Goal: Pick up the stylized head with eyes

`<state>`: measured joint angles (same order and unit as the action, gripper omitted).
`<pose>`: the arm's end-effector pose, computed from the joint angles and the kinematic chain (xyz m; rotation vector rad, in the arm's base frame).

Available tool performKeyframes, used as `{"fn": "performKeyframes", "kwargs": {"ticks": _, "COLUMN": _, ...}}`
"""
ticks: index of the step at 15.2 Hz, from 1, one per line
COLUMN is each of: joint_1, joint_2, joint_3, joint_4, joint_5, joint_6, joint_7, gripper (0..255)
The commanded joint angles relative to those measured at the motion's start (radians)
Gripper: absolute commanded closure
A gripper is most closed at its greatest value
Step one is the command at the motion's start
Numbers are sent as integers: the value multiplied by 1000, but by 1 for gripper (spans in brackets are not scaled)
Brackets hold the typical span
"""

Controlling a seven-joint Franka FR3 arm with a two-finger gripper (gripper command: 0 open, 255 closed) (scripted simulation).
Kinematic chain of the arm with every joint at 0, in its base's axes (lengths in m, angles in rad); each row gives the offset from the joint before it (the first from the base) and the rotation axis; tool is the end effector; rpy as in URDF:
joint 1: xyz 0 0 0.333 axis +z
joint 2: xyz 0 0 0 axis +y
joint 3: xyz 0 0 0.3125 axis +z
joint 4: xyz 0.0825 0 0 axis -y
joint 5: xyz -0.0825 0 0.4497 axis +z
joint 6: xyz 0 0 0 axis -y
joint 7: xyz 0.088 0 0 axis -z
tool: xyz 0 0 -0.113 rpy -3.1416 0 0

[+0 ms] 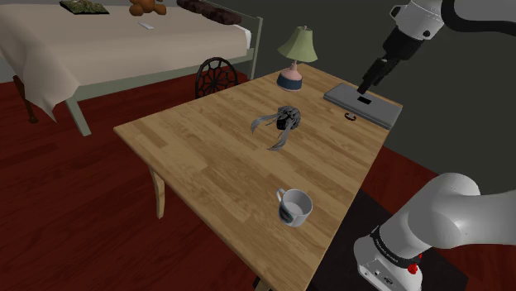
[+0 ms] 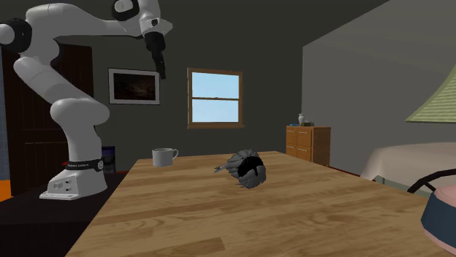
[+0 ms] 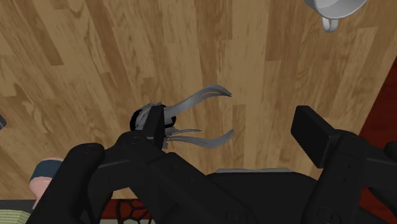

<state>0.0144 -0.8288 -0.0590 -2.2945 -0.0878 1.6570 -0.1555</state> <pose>0.3714 -0.0320 0.6394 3.0609 0.1916 0.2852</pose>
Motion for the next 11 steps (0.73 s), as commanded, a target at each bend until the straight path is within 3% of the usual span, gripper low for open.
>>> {"fn": "performKeyframes", "kwargs": {"ticks": 1, "joint_1": 0, "joint_2": 0, "joint_3": 0, "joint_4": 0, "joint_5": 0, "joint_6": 0, "joint_7": 0, "gripper": 0}}
{"fn": "performKeyframes", "kwargs": {"ticks": 11, "joint_1": 105, "joint_2": 315, "joint_3": -234, "joint_4": 64, "joint_5": -16, "joint_6": 199, "joint_7": -435, "gripper": 0}}
